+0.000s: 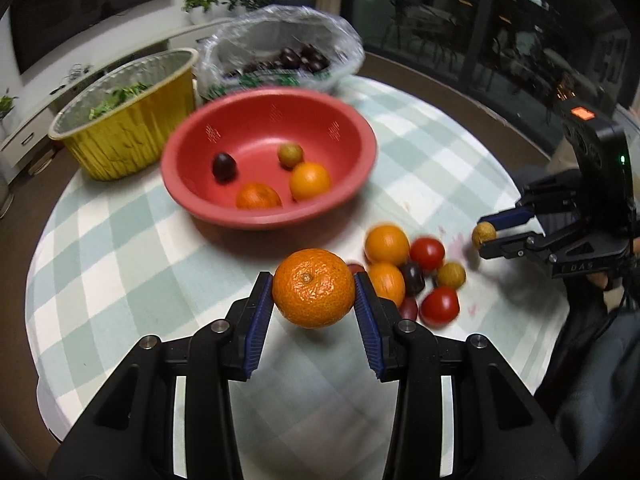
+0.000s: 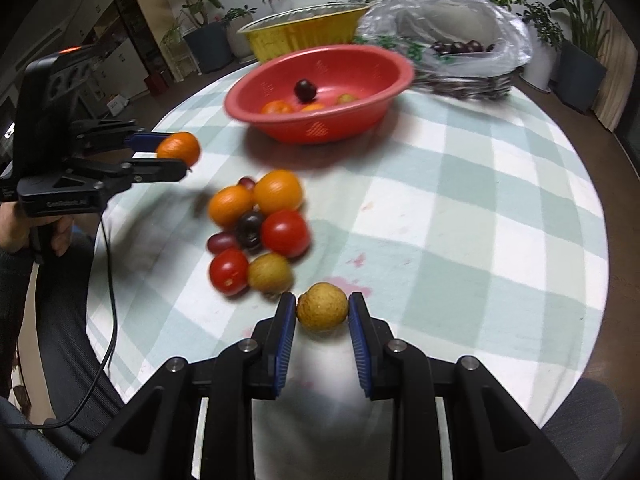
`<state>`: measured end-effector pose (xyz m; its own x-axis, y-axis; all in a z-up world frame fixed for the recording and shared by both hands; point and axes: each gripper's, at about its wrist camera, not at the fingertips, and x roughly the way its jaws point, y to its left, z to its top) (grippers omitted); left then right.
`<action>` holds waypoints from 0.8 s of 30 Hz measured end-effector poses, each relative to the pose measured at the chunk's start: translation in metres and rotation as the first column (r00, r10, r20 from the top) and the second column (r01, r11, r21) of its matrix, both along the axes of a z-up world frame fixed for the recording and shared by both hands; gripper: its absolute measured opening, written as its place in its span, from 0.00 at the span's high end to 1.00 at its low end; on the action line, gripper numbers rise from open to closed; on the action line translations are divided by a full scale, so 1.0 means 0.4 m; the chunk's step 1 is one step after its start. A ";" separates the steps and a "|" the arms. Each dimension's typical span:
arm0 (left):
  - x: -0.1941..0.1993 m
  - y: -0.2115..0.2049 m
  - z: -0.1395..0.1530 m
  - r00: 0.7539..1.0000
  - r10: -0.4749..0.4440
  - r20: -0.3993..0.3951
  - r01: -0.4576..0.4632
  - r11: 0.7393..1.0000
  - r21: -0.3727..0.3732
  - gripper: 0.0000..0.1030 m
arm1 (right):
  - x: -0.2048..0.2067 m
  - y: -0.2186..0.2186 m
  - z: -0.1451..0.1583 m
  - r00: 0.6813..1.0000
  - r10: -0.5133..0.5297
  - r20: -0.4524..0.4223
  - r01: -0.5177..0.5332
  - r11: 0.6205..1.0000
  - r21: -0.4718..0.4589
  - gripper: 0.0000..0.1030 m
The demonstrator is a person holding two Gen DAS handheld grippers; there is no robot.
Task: Organize fruits
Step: 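Carry the tangerine and the yellow-brown fruit over the red bowl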
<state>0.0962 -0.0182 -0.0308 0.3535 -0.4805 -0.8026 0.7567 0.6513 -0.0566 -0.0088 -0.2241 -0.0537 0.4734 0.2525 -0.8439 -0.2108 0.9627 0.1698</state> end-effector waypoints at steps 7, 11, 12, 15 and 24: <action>0.078 -0.030 0.050 0.995 0.099 0.021 -0.098 0.994 -0.053 0.63 | 0.049 -0.036 0.058 0.998 -0.032 0.058 0.032 0.999 -0.007 0.72; 0.129 -0.060 0.061 0.991 0.134 0.021 -0.132 0.989 -0.061 0.63 | 0.086 -0.043 0.099 0.994 -0.034 0.100 0.034 0.999 -0.005 0.72; 0.141 -0.069 0.063 0.990 0.140 0.021 -0.138 0.988 -0.061 0.63 | 0.098 -0.043 0.110 0.994 -0.033 0.108 0.034 0.999 -0.001 0.72; 0.171 -0.099 0.058 0.989 0.145 0.023 -0.144 0.988 -0.049 0.63 | 0.142 -0.040 0.137 0.991 -0.030 0.131 0.031 1.000 -0.007 0.72; 0.246 -0.163 0.013 0.989 0.145 0.018 -0.145 0.989 -0.003 0.63 | 0.275 -0.020 0.167 0.989 -0.008 0.145 0.011 1.000 -0.020 0.72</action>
